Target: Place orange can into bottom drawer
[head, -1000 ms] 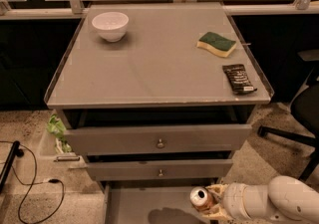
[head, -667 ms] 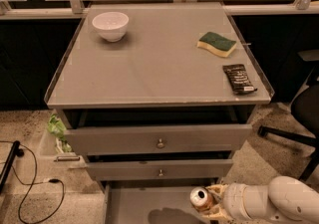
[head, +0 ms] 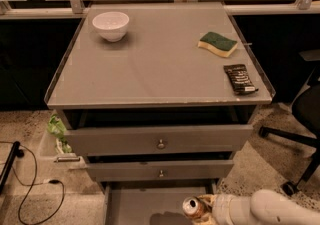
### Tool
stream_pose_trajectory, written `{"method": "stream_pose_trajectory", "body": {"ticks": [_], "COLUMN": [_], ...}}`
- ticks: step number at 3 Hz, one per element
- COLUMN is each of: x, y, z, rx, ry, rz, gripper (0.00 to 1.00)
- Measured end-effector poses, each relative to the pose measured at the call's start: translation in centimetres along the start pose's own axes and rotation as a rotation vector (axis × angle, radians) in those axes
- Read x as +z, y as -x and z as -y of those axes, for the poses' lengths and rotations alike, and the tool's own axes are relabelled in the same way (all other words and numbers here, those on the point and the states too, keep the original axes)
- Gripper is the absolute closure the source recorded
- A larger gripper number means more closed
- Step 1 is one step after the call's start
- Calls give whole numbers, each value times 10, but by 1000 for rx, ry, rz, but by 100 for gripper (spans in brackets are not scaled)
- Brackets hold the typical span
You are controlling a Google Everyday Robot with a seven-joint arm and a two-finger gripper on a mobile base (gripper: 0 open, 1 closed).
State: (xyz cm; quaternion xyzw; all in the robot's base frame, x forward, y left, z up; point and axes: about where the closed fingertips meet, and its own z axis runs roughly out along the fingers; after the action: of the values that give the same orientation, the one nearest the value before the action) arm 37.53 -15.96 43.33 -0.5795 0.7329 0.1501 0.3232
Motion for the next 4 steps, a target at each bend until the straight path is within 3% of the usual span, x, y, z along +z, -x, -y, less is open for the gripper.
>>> {"method": "stream_pose_trajectory", "body": {"ticks": [1, 2, 3, 4], "x": [42, 76, 109, 109], "y": [-25, -49, -74, -74], "z": [11, 17, 22, 22], "rx": [23, 81, 157, 157], "ry": [-79, -124, -141, -141], "rz": [4, 38, 38, 38], "gripper": [100, 100, 100, 100]}}
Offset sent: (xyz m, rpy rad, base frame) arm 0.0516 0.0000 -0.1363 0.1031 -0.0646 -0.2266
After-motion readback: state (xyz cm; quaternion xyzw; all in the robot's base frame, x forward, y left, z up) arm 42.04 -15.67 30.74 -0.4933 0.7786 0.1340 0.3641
